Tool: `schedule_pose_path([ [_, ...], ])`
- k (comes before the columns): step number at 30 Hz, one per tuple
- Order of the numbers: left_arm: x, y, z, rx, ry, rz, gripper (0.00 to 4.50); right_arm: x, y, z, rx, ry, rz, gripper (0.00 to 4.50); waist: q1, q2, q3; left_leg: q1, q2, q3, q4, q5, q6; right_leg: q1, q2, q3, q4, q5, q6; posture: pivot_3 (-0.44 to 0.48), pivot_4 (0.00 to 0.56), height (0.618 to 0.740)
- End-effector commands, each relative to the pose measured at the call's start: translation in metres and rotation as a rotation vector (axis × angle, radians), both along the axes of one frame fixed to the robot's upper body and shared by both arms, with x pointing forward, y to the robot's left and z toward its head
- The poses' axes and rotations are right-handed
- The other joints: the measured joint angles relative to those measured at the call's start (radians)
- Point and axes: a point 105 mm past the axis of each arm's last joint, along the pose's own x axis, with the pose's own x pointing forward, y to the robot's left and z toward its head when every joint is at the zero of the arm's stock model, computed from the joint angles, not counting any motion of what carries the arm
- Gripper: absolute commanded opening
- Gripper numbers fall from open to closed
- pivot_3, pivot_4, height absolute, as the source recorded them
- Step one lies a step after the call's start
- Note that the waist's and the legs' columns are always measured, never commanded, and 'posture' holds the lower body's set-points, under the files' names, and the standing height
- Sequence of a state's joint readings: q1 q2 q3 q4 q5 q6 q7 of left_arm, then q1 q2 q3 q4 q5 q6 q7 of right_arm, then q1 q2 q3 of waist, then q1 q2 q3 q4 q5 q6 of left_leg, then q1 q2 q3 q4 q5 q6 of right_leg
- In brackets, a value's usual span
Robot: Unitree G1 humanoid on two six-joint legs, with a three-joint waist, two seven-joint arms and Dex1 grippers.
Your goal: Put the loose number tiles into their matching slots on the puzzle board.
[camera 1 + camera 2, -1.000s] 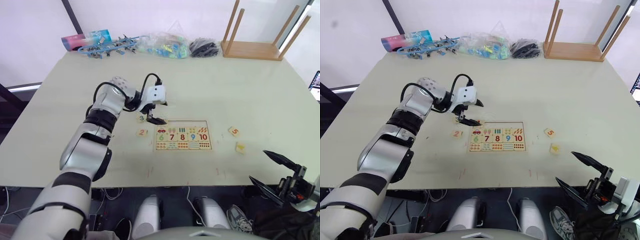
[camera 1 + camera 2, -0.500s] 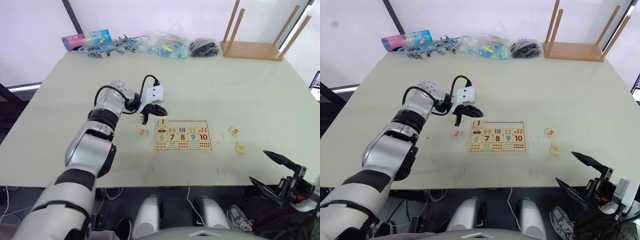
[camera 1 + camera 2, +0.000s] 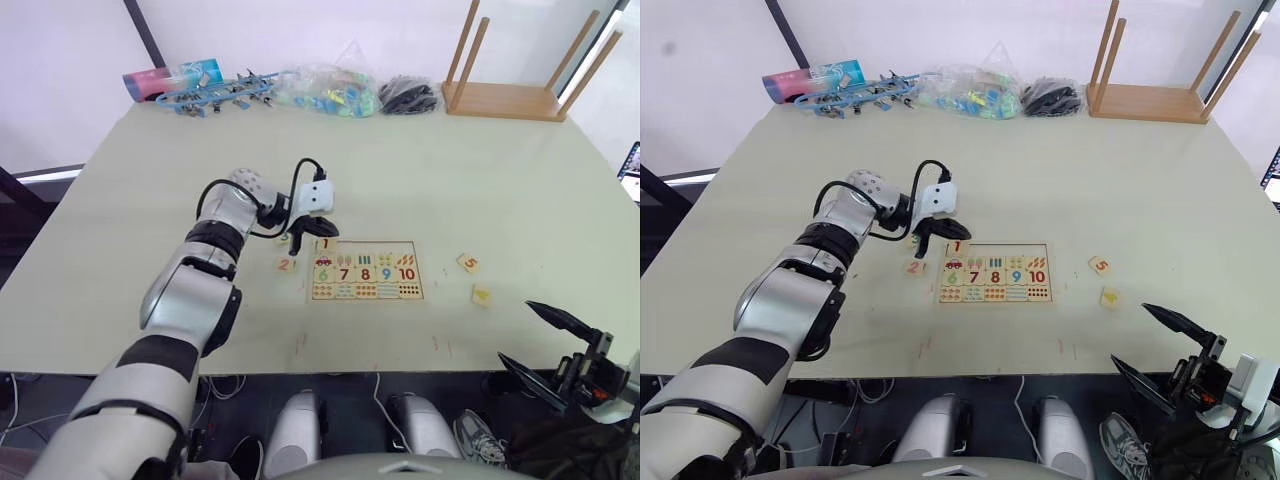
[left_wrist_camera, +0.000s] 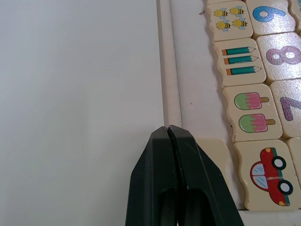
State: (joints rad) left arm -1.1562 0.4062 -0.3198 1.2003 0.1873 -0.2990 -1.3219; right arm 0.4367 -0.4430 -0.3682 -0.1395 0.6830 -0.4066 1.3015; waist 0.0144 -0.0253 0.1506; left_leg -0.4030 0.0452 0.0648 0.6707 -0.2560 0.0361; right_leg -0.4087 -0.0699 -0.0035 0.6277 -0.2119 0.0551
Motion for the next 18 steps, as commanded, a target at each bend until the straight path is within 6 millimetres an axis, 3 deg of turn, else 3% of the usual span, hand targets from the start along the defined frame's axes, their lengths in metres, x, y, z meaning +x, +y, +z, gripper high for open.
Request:
schedule_pose_path([
  [1,0.0048,-0.0029,0.0148,-0.015,-0.051,-0.008,0.02,-0.0019,0.0004,0.0063,-0.014,-0.039,-0.003,4.50,0.000,0.000,0.000,0.000,0.000,0.000,0.000,0.000,0.000,0.000,0.000,0.000,0.000,0.000,0.000,0.000,0.150,0.740],
  [18,0.0031,0.0000,0.0113,0.005,-0.041,-0.018,0.02,-0.0004,0.0000,0.0063,-0.013,-0.043,-0.005,4.50,0.000,0.000,0.000,0.000,0.000,0.000,0.000,0.000,0.000,0.000,0.000,0.000,0.000,0.000,0.000,0.000,0.150,0.740],
])
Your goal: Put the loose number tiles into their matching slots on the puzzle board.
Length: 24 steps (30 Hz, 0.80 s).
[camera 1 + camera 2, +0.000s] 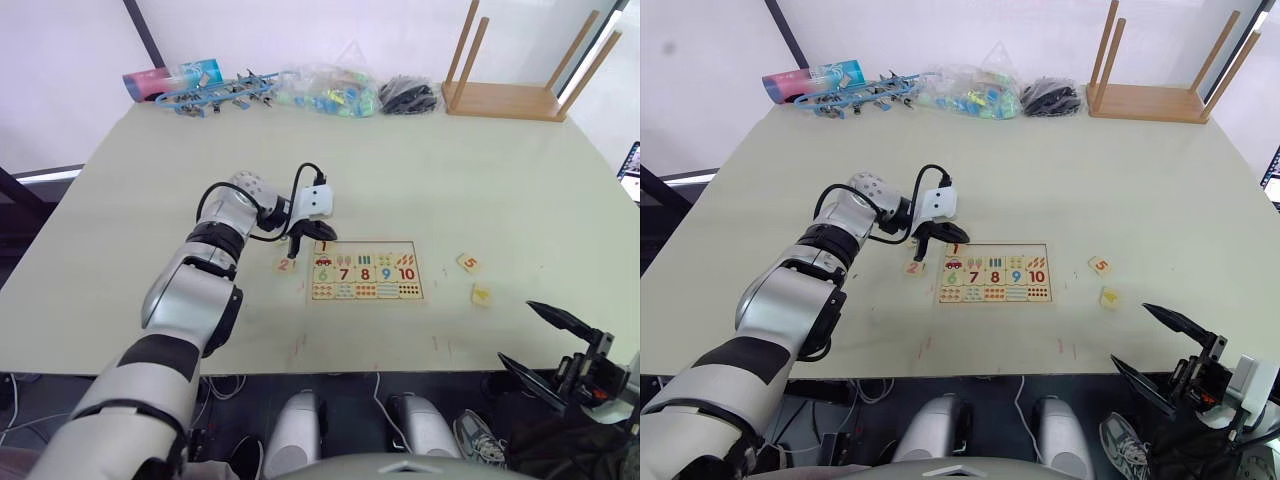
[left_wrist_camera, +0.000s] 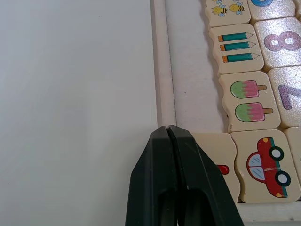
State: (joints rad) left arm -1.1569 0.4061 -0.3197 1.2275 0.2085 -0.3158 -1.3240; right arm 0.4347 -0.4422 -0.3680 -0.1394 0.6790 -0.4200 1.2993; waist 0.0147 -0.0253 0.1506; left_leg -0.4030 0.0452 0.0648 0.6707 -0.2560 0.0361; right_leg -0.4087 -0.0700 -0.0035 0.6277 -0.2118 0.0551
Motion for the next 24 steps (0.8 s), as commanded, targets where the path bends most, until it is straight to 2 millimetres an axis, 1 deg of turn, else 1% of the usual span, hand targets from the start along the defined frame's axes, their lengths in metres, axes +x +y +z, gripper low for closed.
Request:
schedule_pose_path([
  [1,0.0042,-0.0036,0.0166,-0.017,-0.053,-0.019,0.02,-0.0007,-0.0003,0.0055,-0.006,-0.030,-0.002,4.50,0.000,0.000,0.000,0.000,0.000,0.000,0.000,0.000,0.000,0.000,0.000,0.000,0.000,0.000,0.000,0.000,0.150,0.740],
  [24,0.0023,0.0060,0.0171,-0.013,-0.038,-0.014,0.02,-0.0004,0.0007,0.0059,-0.005,-0.031,0.007,4.50,0.000,0.000,0.000,0.000,0.000,0.000,0.000,0.000,0.000,0.000,0.000,0.000,0.000,0.000,0.000,0.000,0.150,0.740],
])
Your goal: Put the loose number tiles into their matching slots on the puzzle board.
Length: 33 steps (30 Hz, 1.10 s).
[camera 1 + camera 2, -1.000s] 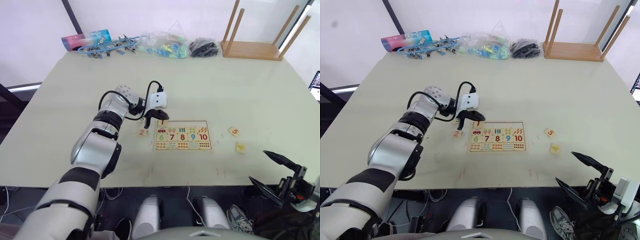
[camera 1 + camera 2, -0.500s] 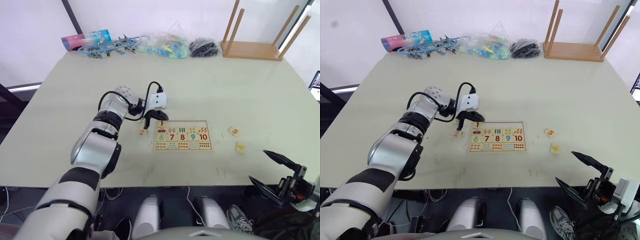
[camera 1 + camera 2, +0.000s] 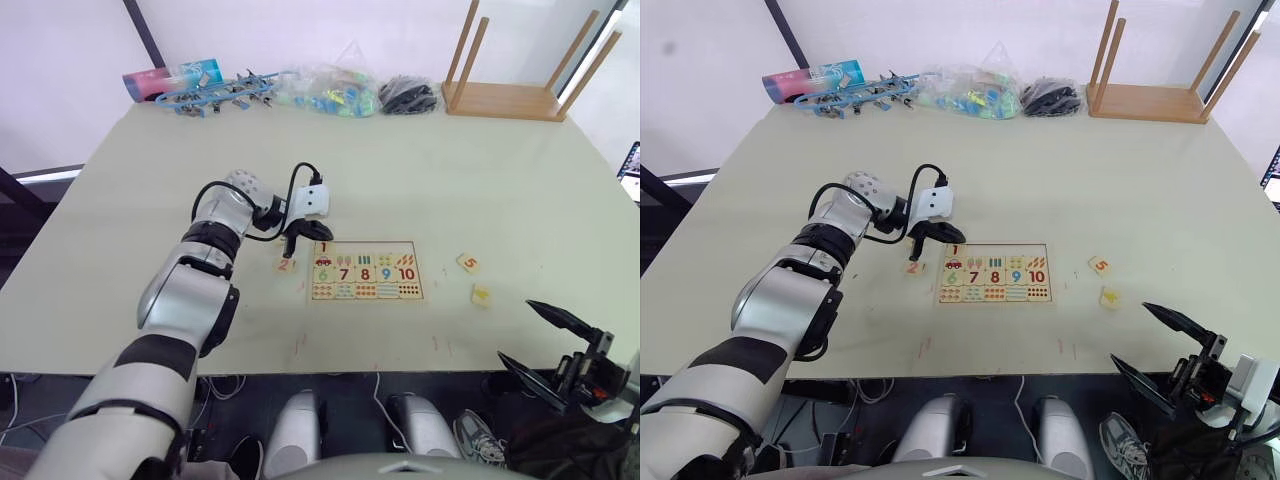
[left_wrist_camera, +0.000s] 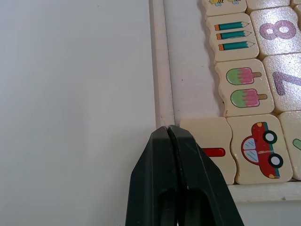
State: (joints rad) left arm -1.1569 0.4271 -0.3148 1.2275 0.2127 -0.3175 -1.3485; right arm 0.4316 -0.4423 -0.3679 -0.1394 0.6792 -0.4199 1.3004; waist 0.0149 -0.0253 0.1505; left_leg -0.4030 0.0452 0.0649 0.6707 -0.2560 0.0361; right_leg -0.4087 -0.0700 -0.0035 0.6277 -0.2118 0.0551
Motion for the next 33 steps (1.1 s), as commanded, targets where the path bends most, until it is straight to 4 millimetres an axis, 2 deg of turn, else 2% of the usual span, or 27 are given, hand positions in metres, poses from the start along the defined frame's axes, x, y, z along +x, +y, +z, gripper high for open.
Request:
schedule_pose_path([
  [1,0.003,-0.002,0.016,-0.026,-0.046,-0.017,0.02,-0.001,0.001,0.005,-0.005,-0.027,0.006,4.50,0.000,0.000,0.000,0.000,0.000,0.000,0.000,0.000,0.000,0.000,0.000,0.000,0.000,0.000,0.000,0.000,0.150,0.740],
  [18,0.004,-0.002,0.017,-0.036,-0.037,-0.002,0.02,-0.001,0.001,0.005,-0.005,-0.027,0.009,4.50,0.000,0.000,0.000,0.000,0.000,0.000,0.000,0.000,0.000,0.000,0.000,0.000,0.000,0.000,0.000,0.000,0.150,0.740],
  [23,0.011,-0.003,0.032,-0.108,-0.061,0.054,0.02,0.000,-0.001,0.004,-0.003,-0.024,0.006,4.50,0.000,0.000,0.000,0.000,0.000,0.000,0.000,0.000,0.000,0.000,0.000,0.000,0.000,0.000,0.000,0.000,0.150,0.740],
  [33,0.004,0.010,0.062,-0.334,0.002,0.061,0.02,0.004,-0.007,0.000,-0.008,-0.002,-0.006,4.50,-0.002,0.000,0.000,0.000,0.000,0.000,0.000,0.000,0.000,0.000,0.000,0.000,0.000,0.000,0.001,0.000,0.150,0.740],
])
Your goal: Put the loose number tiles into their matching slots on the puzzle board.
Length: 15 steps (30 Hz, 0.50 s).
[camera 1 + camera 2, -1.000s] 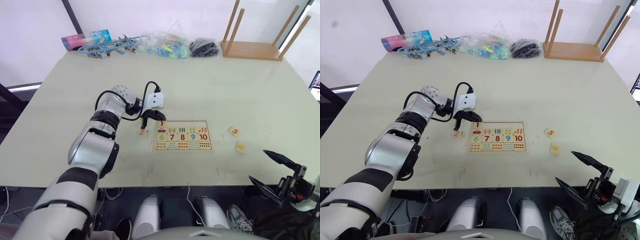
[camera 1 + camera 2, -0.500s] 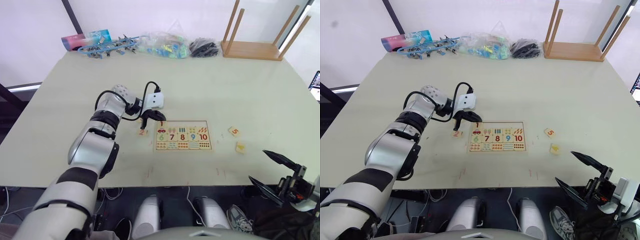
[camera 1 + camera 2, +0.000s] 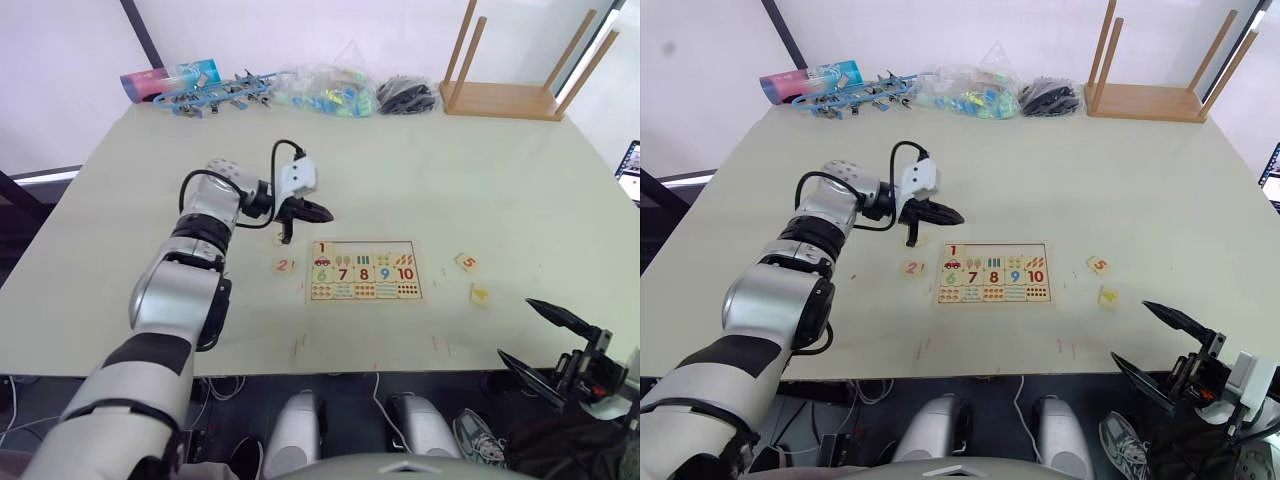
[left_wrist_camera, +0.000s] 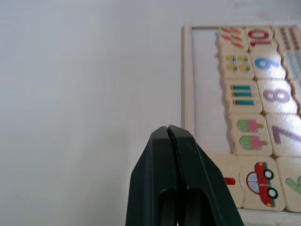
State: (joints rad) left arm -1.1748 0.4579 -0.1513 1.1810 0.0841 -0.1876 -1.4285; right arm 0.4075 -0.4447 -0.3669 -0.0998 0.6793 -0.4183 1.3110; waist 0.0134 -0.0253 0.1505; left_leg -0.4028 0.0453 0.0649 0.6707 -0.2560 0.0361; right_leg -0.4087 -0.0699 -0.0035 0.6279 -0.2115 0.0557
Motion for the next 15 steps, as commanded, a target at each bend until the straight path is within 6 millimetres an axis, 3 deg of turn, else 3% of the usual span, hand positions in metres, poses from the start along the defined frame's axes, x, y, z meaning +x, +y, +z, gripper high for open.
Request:
schedule_pose_path([
  [1,-0.002,0.007,0.024,-0.101,-0.035,-0.008,0.02,0.001,-0.005,0.003,-0.015,-0.009,-0.008,4.50,0.000,0.000,0.000,0.000,0.000,0.000,0.000,0.000,0.000,0.000,0.000,0.000,0.000,0.000,0.000,0.000,0.150,0.740],
  [15,-0.032,0.071,0.028,-0.303,-0.118,0.201,0.02,0.014,-0.036,-0.007,-0.035,0.046,-0.157,4.50,0.002,0.000,0.000,0.002,0.001,0.001,0.001,0.000,0.000,0.001,-0.001,0.001,0.002,0.000,-0.001,0.000,0.150,0.740],
])
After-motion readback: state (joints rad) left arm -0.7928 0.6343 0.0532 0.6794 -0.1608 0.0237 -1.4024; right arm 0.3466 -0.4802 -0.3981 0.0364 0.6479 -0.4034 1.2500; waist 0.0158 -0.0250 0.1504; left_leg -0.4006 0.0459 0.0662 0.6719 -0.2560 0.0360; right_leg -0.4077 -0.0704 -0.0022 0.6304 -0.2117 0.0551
